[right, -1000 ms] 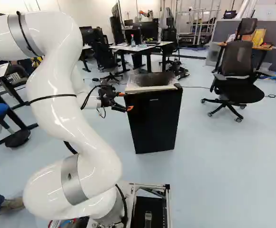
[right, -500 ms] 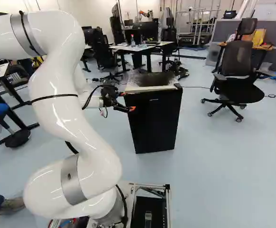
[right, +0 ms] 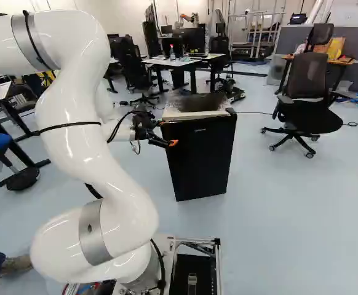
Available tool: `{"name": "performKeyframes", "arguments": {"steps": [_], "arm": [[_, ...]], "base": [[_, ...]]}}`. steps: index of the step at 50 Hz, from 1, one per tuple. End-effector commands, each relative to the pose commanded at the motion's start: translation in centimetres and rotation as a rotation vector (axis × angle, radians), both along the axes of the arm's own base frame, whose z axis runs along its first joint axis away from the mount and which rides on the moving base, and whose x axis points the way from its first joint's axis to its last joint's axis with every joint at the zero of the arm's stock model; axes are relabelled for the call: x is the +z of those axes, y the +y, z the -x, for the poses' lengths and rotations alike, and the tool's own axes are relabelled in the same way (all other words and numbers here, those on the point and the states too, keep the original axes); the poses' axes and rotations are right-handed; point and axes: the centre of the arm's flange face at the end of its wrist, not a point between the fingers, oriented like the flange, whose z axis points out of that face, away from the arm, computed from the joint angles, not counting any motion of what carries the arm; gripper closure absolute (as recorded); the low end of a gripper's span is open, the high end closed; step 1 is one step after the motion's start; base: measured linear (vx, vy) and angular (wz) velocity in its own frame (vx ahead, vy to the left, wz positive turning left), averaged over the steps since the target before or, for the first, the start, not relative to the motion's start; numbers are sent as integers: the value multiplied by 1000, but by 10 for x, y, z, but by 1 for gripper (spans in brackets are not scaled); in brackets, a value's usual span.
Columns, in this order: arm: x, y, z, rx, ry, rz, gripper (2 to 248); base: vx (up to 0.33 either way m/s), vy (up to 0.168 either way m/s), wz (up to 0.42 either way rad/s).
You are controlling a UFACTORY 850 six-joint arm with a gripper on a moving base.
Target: Grab a drink from the fridge
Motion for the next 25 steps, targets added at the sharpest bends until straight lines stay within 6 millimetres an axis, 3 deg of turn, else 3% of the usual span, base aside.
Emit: {"name": "performKeyframes", "arguments": {"steps": [25], "arm": [[-1,-5,44,-13,48,12,3]], "base": [[0,0,0]]}}
